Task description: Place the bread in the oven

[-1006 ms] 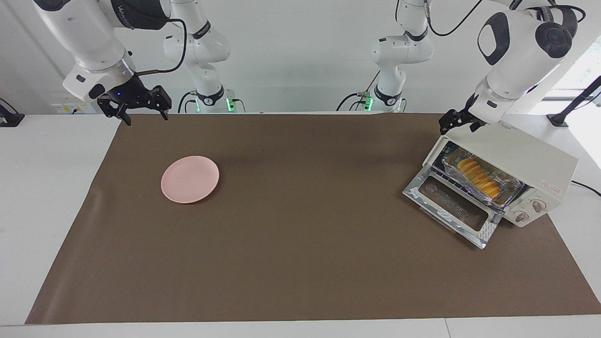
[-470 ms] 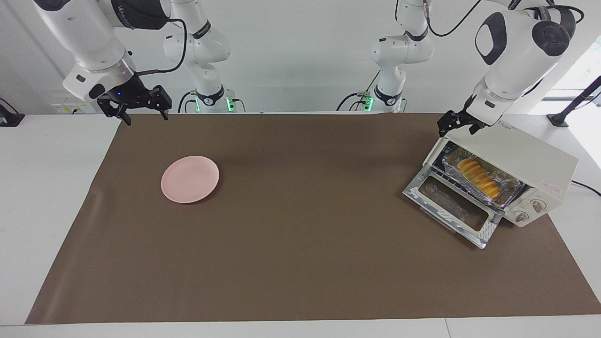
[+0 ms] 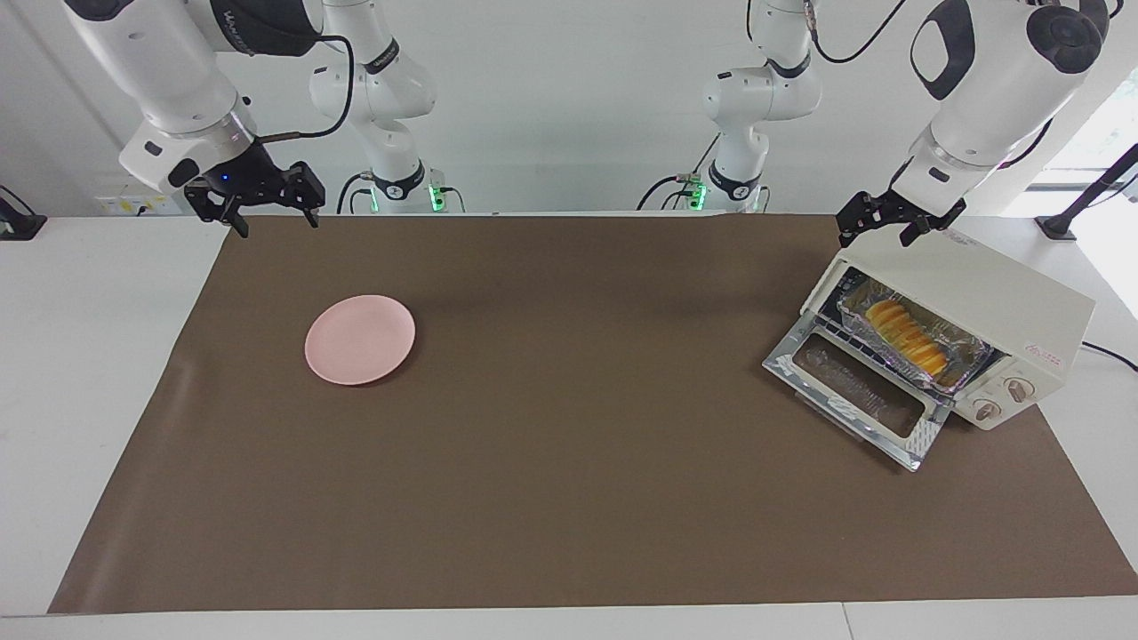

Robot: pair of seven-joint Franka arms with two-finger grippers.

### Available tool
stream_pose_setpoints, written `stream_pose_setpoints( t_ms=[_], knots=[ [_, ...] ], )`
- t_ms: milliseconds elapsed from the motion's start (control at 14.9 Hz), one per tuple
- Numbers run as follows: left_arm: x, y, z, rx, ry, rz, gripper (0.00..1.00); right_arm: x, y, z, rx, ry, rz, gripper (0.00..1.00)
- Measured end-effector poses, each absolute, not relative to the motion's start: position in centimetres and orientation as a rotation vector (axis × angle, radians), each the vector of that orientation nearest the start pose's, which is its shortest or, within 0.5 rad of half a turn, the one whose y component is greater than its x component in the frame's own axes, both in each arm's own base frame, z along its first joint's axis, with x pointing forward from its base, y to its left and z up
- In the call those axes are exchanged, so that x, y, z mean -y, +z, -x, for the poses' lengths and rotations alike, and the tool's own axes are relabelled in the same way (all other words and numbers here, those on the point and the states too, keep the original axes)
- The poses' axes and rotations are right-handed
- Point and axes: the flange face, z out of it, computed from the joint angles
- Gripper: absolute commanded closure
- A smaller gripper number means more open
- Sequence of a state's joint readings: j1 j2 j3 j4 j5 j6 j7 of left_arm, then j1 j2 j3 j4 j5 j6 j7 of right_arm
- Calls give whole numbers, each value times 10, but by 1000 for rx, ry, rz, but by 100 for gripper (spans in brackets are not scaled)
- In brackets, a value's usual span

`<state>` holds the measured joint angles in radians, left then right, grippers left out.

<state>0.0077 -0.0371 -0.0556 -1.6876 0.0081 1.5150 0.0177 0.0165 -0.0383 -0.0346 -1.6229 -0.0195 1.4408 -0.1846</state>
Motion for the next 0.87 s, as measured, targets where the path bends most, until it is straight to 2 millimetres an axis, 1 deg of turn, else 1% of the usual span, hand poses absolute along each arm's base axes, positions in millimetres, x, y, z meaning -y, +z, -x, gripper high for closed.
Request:
stream_pose_setpoints(
  t_ms=[201,403,872],
  knots=[
    [25,596,-534,-99,174,3123,0,12,611,-527,259,228,3126,0],
    [25,601,-535,-79,157,3124,0,12,611,-527,259,228,3126,0],
    [26,603,-537,-73,120,3132,0,12,611,-527,259,228,3126,0]
  ],
)
